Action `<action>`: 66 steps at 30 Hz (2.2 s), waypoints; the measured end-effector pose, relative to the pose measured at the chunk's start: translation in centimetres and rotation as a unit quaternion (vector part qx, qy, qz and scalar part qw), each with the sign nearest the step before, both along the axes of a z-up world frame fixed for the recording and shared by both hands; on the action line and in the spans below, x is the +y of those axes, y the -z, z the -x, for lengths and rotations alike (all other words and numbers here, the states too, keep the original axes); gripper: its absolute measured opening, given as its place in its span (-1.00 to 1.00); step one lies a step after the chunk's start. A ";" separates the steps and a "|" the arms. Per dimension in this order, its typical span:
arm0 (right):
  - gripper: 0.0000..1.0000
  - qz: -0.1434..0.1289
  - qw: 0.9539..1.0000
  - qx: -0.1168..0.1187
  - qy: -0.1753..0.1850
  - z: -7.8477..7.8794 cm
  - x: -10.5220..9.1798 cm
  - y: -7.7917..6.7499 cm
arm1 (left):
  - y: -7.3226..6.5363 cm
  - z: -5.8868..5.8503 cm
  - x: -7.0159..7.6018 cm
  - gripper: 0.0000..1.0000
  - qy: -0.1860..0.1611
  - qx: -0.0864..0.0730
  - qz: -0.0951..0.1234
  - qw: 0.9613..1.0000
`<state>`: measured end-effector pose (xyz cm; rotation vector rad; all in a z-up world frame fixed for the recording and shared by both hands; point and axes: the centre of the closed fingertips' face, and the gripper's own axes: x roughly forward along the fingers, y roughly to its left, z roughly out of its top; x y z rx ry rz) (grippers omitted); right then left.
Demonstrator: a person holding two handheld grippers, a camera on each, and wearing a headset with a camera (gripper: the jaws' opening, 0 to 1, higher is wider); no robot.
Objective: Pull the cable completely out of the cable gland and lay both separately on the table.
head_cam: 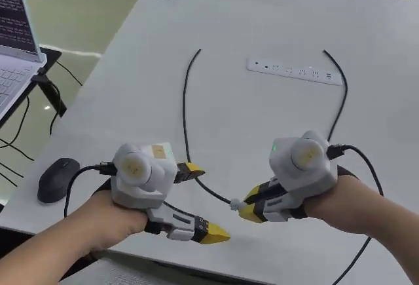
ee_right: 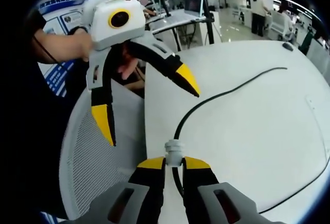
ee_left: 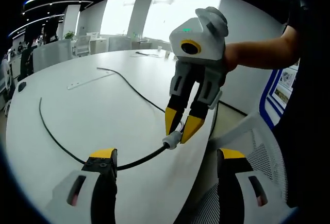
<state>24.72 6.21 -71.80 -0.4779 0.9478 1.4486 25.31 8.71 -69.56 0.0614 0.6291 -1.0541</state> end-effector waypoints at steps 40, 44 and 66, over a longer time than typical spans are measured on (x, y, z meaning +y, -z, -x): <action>-0.87 -0.039 0.992 -0.037 -0.118 1.8 -1.8 -2.7 | -0.6 0.9 -4.5 -0.48 0.065 0.009 0.064 0.996; -0.87 -0.043 0.989 -0.049 -0.133 1.9 -1.8 -2.6 | -0.5 1.1 -4.7 -0.54 0.070 0.009 0.067 0.995; -0.86 -0.074 0.986 -0.065 -0.137 1.7 -1.9 -3.1 | -1.1 1.6 -5.0 -0.68 0.080 -0.018 0.070 0.994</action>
